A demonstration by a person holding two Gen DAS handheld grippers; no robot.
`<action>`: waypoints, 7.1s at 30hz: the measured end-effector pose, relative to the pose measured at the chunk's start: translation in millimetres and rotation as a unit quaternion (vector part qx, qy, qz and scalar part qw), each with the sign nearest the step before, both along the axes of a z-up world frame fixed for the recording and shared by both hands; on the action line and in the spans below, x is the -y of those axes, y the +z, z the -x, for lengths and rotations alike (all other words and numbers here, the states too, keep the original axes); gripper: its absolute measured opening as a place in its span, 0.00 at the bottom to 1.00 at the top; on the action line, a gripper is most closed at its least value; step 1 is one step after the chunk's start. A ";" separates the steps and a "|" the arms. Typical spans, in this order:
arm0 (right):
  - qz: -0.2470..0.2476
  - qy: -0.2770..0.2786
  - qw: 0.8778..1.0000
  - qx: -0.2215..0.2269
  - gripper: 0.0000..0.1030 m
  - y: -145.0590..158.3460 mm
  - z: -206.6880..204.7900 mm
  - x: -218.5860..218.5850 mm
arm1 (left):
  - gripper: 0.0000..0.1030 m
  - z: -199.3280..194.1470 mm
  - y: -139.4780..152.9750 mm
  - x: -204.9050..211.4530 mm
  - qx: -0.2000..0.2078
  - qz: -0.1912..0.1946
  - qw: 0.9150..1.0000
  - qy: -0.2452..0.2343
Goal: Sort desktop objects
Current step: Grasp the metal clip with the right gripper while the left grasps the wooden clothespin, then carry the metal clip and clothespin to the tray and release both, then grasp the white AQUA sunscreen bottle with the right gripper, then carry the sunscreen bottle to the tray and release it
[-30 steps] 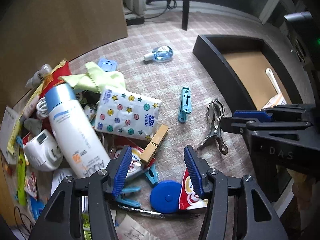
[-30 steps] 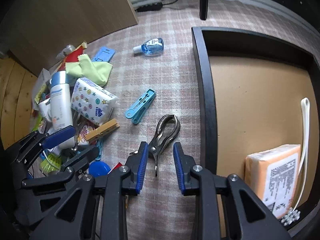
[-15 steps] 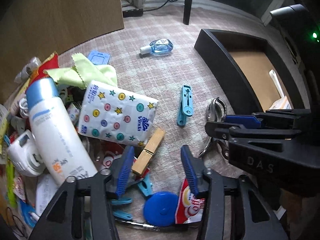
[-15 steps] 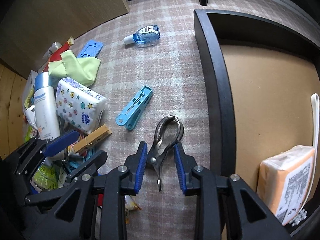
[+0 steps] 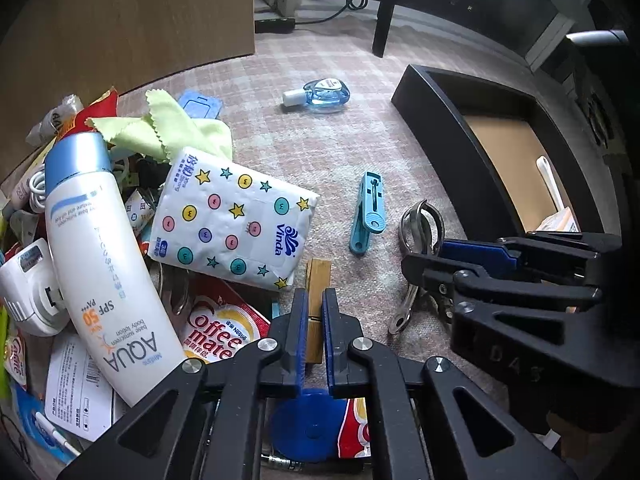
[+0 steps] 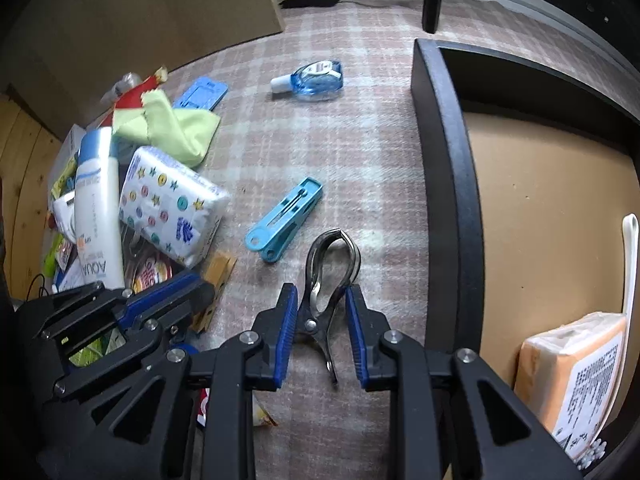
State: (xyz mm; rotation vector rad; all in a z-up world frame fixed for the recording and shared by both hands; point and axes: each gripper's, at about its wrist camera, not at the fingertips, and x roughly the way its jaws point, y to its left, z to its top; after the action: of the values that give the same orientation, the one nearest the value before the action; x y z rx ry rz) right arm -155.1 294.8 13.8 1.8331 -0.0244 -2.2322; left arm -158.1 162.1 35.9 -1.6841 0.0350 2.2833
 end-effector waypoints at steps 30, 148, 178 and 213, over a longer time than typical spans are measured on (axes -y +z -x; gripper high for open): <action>0.072 -0.058 0.995 -0.031 0.18 49.4 5.1 -62.7 | 0.08 -3.5 47.9 -23.8 -0.035 -0.051 0.998 -0.013; 0.172 0.143 0.972 0.070 0.36 10.2 52.8 153.0 | 0.39 4.0 25.5 111.1 -0.025 -0.072 0.984 0.158; 0.209 0.051 0.976 0.020 0.28 66.9 40.4 22.1 | 0.42 10.4 62.0 -8.1 -0.043 -0.091 0.994 0.041; 0.121 -0.052 0.990 -0.052 0.34 77.7 17.8 -109.3 | 0.39 13.3 60.2 -72.7 -0.048 -0.039 0.998 -0.013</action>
State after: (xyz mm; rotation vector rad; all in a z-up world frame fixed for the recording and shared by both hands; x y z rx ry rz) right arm -173.0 404.1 91.4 1.6198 -0.3637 -2.2754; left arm -171.4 234.9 96.1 -1.5253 -0.0110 2.3136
